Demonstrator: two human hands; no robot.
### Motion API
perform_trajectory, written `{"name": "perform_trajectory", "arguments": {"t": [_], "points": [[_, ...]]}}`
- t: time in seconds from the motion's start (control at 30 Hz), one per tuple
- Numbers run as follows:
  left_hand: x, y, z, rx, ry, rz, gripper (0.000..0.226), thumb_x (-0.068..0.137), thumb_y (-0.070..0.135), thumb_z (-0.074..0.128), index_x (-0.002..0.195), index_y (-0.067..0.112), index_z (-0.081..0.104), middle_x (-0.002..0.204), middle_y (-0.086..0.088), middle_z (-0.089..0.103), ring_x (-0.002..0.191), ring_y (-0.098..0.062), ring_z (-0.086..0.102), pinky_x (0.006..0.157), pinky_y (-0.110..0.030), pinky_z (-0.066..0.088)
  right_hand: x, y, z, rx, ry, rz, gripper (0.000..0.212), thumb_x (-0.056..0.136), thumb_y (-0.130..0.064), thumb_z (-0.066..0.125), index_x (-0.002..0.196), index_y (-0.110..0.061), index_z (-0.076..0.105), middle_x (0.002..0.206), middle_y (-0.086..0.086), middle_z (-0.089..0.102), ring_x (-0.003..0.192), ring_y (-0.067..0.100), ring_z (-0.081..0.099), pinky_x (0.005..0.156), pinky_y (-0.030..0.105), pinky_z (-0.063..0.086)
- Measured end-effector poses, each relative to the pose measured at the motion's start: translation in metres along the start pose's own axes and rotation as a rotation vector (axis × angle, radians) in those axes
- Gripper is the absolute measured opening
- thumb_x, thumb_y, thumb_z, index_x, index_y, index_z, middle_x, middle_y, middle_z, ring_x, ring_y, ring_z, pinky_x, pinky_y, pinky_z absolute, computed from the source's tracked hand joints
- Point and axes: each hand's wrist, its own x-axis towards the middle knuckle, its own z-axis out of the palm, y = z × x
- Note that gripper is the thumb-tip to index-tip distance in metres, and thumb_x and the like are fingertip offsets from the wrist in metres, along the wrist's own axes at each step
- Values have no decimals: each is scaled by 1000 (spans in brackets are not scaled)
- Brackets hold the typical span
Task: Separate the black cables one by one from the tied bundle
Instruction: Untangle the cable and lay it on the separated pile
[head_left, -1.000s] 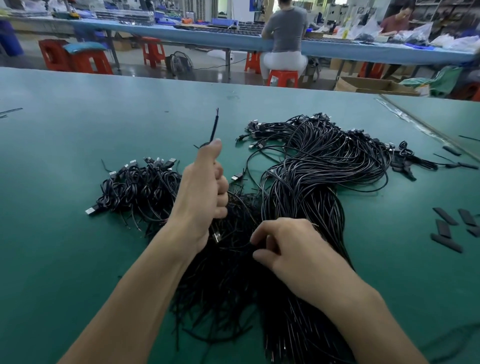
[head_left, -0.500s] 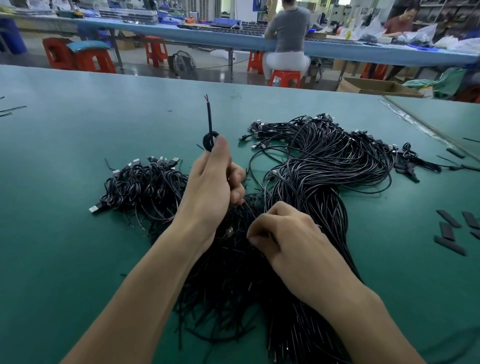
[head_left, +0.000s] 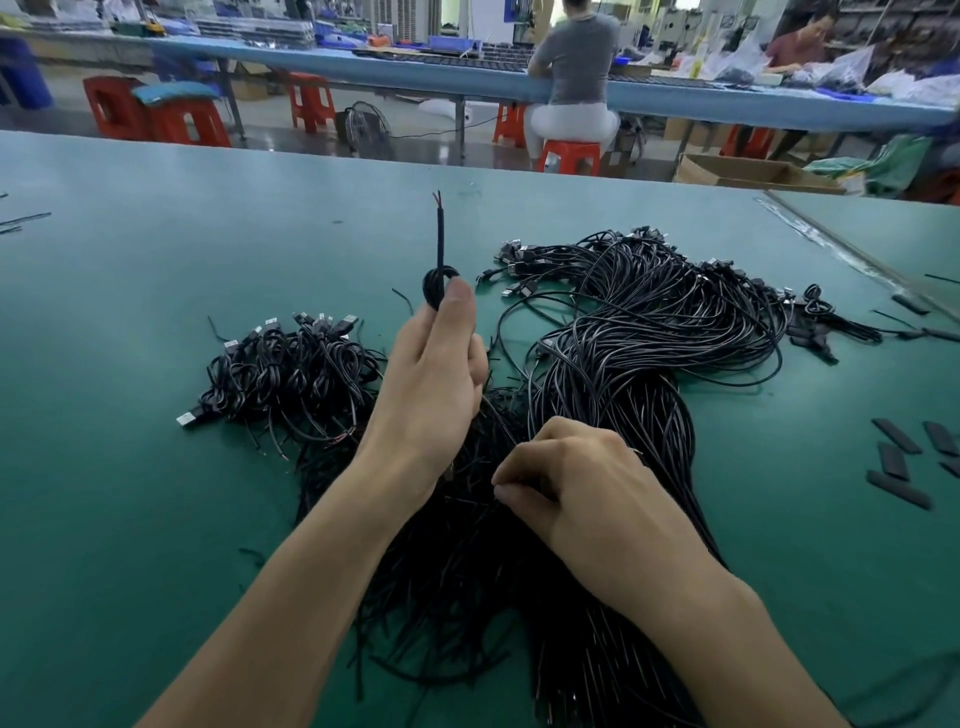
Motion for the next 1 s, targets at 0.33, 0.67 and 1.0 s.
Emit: {"name": "perform_trajectory", "arguments": {"t": [0.33, 0.67, 1.0], "points": [[-6, 8, 7, -110, -205, -8, 32, 91, 43, 26, 69, 21, 36, 48, 11, 31, 41, -3, 21, 41, -16, 24, 7, 11, -31, 545, 755, 71, 18, 87, -17, 75, 84, -35, 71, 78, -17, 74, 73, 6, 72, 73, 27, 58], [-31, 6, 37, -8, -361, 75, 40, 96, 38, 36, 58, 30, 48, 56, 16, 43, 55, -1, 37, 54, -16, 32, 8, -10, -30, 860, 811, -50, 19, 90, -4, 63, 90, -23, 69, 79, -14, 73, 66, -3, 64, 62, 11, 48], [-26, 11, 31, -213, -195, 93, 24, 93, 30, 39, 103, 11, 48, 55, 15, 45, 48, 2, 40, 48, -10, 35, 7, -13, -27, 839, 561, -3, 17, 86, -8, 74, 83, -25, 77, 88, 3, 73, 79, 18, 71, 69, 25, 56]]}}
